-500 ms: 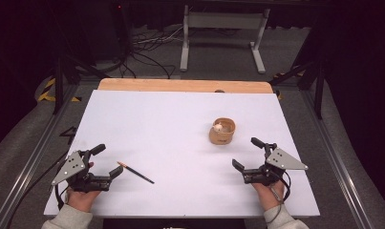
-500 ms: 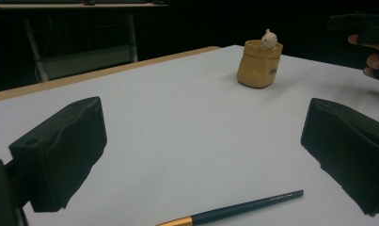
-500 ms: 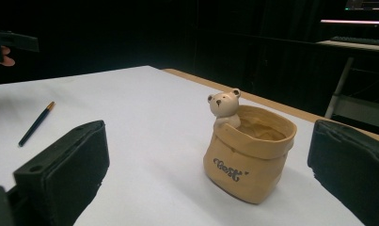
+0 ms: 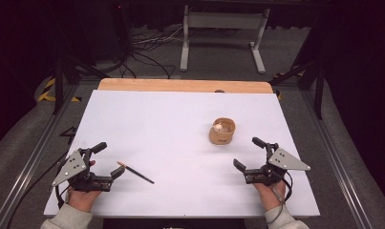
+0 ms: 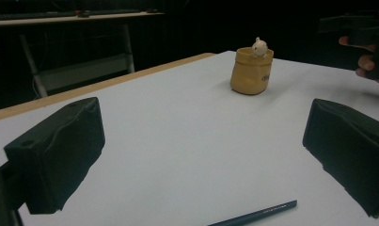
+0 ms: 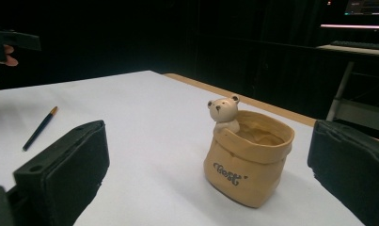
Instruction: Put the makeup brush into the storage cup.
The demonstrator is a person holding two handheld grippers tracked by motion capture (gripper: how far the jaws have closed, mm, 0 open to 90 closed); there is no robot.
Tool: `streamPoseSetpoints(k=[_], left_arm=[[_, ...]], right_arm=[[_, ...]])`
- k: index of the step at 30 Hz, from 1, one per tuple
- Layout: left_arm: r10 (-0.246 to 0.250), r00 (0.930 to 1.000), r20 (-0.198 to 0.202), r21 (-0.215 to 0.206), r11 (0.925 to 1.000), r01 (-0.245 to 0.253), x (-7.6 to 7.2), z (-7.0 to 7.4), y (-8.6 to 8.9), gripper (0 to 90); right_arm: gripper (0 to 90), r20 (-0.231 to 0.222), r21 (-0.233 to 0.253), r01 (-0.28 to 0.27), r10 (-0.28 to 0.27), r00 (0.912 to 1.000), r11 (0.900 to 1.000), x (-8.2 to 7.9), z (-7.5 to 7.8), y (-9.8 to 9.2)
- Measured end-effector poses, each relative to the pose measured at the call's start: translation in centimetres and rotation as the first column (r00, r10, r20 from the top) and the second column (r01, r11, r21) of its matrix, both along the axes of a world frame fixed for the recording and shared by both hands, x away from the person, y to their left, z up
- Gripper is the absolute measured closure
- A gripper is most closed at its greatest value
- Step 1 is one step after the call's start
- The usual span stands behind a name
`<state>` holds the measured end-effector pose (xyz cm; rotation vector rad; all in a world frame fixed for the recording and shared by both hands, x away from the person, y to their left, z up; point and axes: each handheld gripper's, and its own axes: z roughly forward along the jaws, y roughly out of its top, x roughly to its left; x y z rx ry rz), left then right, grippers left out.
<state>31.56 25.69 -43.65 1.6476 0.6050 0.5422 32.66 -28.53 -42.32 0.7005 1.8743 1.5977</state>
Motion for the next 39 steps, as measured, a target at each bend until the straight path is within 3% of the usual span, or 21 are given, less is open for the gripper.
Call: streamPoseSetpoints(k=[3,11,12,13,14,18,25,30,33,34,35,36,38,39], left_arm=[[-0.001,0.9999,-0.011,0.034,0.9994,0.002,0.2,0.5,-0.1,0.0],[-0.041,0.9988,-0.028,0.075,0.9963,0.043,0.8,1.9,-0.9,0.0],[-0.034,0.9982,-0.049,0.112,0.9929,0.039,1.0,2.3,-1.1,0.1],[-0.034,0.9982,-0.049,0.112,0.9929,0.039,1.0,2.3,-1.1,0.2],[-0.025,0.9964,-0.081,0.13,0.9909,0.036,1.2,2.6,-1.3,0.2],[-0.022,0.9918,-0.126,0.177,0.9832,0.044,1.7,3.2,-1.7,0.0],[-0.038,0.9856,-0.165,0.256,0.9632,0.08,2.2,4.9,-2.2,0.0],[-0.083,0.9699,-0.229,0.297,0.9429,0.151,2.8,5.5,-2.5,0.0],[-0.108,0.9629,-0.247,0.318,0.9295,0.186,3.1,5.7,-2.8,0.1],[-0.108,0.9629,-0.247,0.318,0.9295,0.186,3.1,5.7,-2.8,0.1],[-0.116,0.96,-0.255,0.351,0.914,0.204,3.3,5.9,-3.0,0.1],[-0.116,0.96,-0.255,0.351,0.914,0.204,3.3,5.9,-3.0,0.0],[-0.129,0.9525,-0.276,0.373,0.8987,0.23,3.5,6.2,-3.4,0.0],[-0.129,0.9525,-0.276,0.373,0.8987,0.23,3.5,6.2,-3.4,0.0]], right_arm=[[0.0,-0.002,0.002,-0.006,0.006,1.0,1.0,0.0,0.1,0.0],[0.0,-0.014,0.01,-0.009,0.009,0.9999,1.0,0.0,0.2,-0.3],[0.0,-0.017,0.008,-0.008,0.009,0.9998,1.0,0.0,0.2,-0.3],[0.0,-0.017,0.008,-0.008,0.009,0.9998,1.0,0.0,0.2,-0.3],[0.0,-0.02,0.01,-0.008,0.008,0.9998,1.0,0.0,0.2,-0.3],[0.0,-0.021,-0.014,-0.003,0.003,0.9998,1.0,0.0,0.2,-0.1],[0.0,-0.039,-0.011,-0.009,0.009,0.9992,1.0,0.2,0.1,-0.2],[0.0,-0.058,-0.004,-0.015,0.015,0.9982,1.0,0.4,-0.1,-0.2],[0.0,-0.068,-0.002,-0.015,0.015,0.9976,1.0,0.5,-0.1,-0.3],[0.0,-0.07,-0.003,-0.014,0.014,0.9974,1.0,0.5,-0.1,-0.3],[0.0,-0.072,-0.003,-0.014,0.013,0.9973,1.0,0.5,-0.2,-0.4],[0.0,-0.072,-0.003,-0.014,0.013,0.9973,1.0,0.5,-0.2,-0.4],[0.0,-0.075,0.003,-0.012,0.012,0.9971,1.0,0.5,-0.2,-0.4],[0.0,-0.076,0.004,-0.013,0.014,0.997,1.0,0.5,-0.2,-0.4]])
